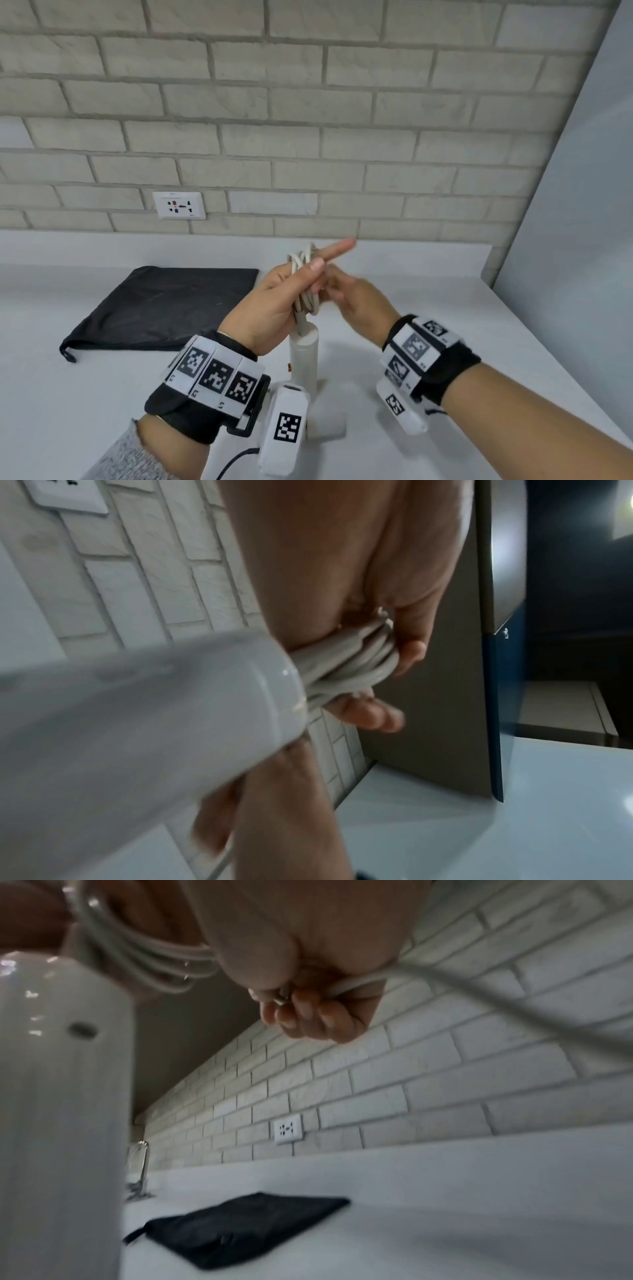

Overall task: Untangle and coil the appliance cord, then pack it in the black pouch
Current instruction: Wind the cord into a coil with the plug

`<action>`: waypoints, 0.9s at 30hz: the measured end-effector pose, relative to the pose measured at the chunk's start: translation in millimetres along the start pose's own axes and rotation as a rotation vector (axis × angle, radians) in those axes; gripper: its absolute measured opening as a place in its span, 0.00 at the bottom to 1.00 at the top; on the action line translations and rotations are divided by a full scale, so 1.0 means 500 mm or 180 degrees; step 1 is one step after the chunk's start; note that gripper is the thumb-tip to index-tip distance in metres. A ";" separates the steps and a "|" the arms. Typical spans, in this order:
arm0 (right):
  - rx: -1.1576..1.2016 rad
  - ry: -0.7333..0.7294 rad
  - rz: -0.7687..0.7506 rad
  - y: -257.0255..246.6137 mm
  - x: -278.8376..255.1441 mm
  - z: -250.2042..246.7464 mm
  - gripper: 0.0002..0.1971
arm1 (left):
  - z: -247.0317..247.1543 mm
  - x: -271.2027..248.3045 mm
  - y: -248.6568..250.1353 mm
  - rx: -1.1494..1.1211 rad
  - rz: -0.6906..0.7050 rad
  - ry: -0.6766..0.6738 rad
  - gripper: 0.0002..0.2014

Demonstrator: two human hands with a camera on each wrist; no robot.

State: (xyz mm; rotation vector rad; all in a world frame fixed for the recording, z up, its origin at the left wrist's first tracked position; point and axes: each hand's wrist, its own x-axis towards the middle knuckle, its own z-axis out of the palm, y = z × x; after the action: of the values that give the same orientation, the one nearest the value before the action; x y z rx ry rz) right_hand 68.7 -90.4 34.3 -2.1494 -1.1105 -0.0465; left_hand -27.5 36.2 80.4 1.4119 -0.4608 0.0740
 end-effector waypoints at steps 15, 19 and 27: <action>-0.0350 0.0897 -0.1218 -0.091 -0.064 -0.165 0.10 | 0.009 0.017 0.017 0.1120 -0.0508 -0.0465 0.25; 0.0738 -0.0190 -0.0405 -0.094 -0.037 -0.154 0.12 | 0.010 0.018 0.019 0.0772 -0.0656 -0.1212 0.27; 0.1719 -0.0385 0.0213 -0.082 -0.060 -0.118 0.15 | -0.014 0.015 0.007 0.0480 -0.0543 -0.0009 0.13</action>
State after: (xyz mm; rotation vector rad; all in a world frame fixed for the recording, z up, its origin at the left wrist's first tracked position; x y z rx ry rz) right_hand 36.3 -131.2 91.9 -1.7147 -0.9793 0.3773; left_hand -19.8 41.8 85.9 1.5945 -0.3409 -0.0319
